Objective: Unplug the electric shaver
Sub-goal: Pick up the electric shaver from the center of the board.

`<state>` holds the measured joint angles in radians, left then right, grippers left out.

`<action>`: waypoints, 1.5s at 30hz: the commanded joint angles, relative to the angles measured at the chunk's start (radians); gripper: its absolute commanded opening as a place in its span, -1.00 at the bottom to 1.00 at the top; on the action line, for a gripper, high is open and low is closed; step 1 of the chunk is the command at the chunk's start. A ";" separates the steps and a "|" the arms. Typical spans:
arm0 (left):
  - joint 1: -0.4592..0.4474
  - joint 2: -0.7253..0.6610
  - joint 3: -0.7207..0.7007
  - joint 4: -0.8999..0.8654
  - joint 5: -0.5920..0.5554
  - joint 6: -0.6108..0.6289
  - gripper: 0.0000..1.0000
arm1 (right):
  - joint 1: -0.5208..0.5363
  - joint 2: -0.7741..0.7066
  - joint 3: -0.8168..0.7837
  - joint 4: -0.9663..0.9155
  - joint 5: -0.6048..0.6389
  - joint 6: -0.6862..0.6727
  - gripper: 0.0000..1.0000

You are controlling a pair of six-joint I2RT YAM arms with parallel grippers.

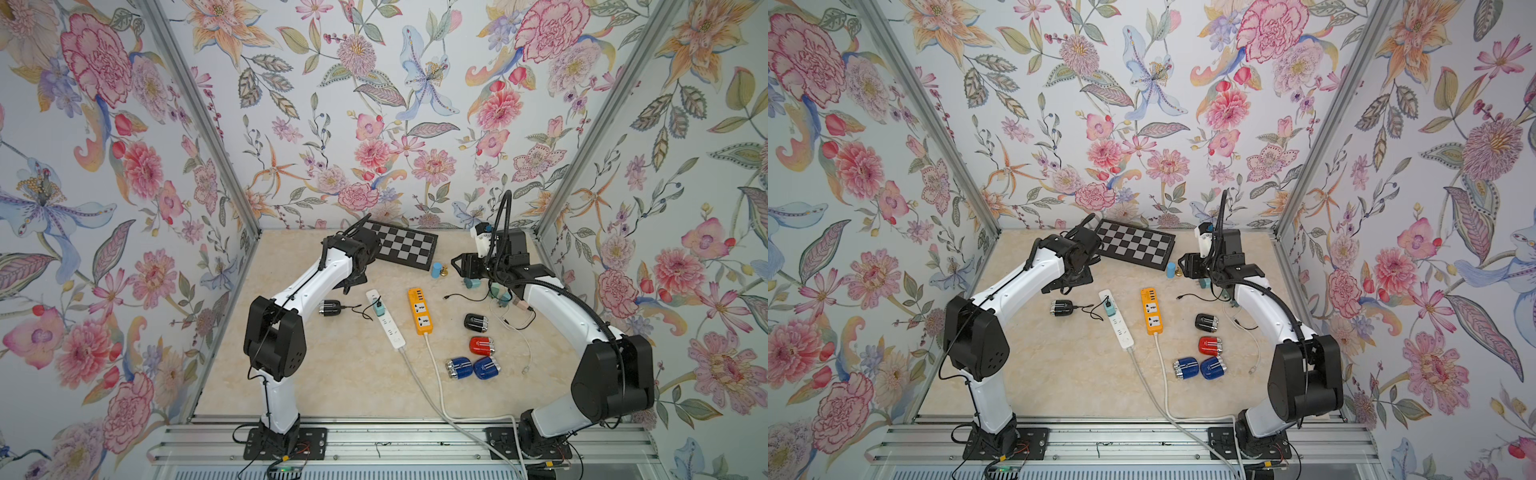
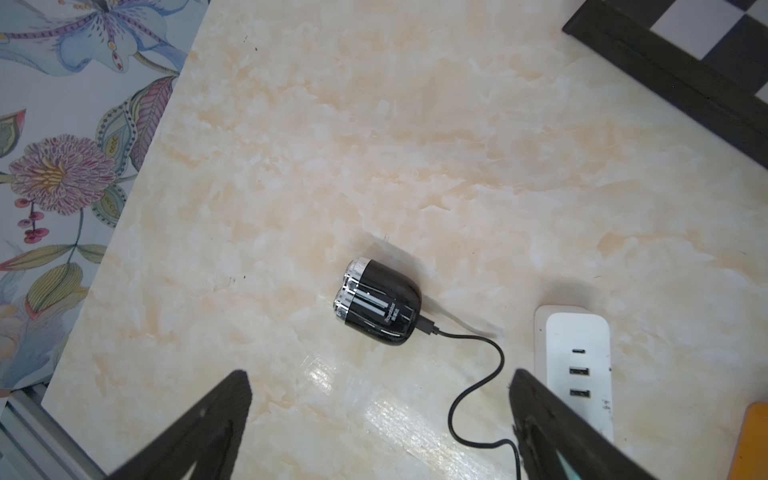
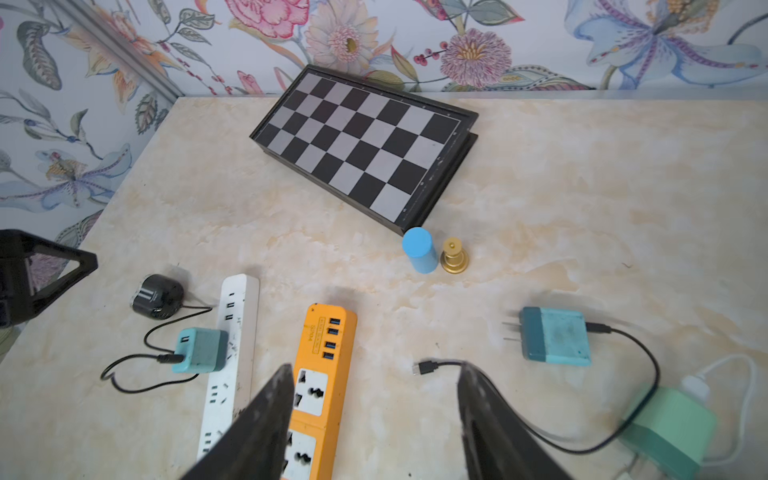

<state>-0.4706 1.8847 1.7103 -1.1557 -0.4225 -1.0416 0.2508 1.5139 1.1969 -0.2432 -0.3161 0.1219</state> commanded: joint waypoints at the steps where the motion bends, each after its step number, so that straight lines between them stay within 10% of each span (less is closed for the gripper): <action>1: 0.040 -0.082 -0.087 -0.071 0.066 -0.110 0.99 | 0.061 -0.044 -0.069 -0.013 -0.010 -0.103 0.28; 18: 0.118 -0.166 -0.361 0.095 0.292 -0.377 0.99 | 0.300 -0.098 -0.250 0.112 0.031 -0.089 0.27; 45: 0.170 -0.022 -0.391 0.312 0.367 -0.727 0.99 | 0.292 0.005 -0.238 0.141 -0.070 -0.141 0.27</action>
<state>-0.3122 1.8664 1.3491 -0.8574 -0.0360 -1.6974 0.5522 1.5036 0.9524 -0.1146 -0.3511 0.0074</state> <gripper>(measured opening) 0.994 0.638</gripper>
